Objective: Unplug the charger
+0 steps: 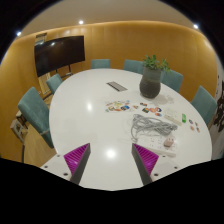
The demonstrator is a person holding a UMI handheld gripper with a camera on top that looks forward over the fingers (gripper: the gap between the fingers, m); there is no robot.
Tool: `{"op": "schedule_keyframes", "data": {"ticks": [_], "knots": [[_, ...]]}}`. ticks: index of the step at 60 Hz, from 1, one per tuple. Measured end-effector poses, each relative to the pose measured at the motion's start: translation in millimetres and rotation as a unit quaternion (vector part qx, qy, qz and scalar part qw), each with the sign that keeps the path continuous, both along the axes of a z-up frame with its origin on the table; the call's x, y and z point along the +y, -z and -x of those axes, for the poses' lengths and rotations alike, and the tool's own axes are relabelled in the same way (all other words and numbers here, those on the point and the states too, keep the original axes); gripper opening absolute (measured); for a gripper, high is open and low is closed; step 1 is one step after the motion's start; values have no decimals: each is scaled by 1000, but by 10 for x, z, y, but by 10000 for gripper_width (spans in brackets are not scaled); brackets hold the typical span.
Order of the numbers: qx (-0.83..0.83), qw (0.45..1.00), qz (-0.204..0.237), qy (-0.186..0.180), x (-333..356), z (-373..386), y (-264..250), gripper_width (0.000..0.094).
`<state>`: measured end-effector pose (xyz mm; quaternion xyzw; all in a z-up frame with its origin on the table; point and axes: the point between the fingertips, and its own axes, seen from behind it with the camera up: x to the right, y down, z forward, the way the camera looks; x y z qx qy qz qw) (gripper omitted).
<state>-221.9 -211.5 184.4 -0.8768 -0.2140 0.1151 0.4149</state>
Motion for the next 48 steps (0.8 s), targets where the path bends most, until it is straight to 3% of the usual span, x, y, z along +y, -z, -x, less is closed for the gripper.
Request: {"op": "schedule_keyframes", "data": {"ticks": [13,20,29,39,48], "knots": [[-3,1000,22,-5,-142,-382,500,871],[-19,999,33,16,-181,-794,881,866],[-39,995,15,89,156,-1456,1223,878],[-20,982,-47,180,968,-1906,1235,872],[16,969,-75,236,1695,-2052,1295,871]]}}
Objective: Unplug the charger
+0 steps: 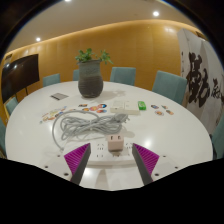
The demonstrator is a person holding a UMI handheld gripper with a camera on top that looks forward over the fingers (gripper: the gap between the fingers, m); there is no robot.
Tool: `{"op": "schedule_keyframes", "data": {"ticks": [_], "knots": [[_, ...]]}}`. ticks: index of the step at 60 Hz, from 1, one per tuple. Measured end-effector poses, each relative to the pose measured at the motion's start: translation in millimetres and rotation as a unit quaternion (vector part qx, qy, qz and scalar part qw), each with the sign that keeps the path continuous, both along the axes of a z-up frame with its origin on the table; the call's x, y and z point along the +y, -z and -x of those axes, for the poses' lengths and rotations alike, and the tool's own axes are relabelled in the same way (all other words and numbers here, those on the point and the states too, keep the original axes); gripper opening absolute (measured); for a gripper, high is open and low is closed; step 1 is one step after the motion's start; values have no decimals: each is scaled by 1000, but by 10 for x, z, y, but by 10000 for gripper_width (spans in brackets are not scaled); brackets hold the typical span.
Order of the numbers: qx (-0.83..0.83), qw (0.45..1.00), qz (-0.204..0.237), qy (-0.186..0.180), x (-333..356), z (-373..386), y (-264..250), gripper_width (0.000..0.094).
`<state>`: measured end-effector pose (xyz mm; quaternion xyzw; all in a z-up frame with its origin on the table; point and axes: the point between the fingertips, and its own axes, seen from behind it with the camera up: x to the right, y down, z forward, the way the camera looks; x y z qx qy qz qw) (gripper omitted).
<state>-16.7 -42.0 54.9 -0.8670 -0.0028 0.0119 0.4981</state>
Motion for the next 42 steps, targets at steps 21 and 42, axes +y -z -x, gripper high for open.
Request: {"op": "schedule_keyframes", "data": {"ticks": [21,42], "knots": [[-23,999,-6,25,581,-129,296,306],[-11,990,-137,41,822,-122,-1115,175]]}}
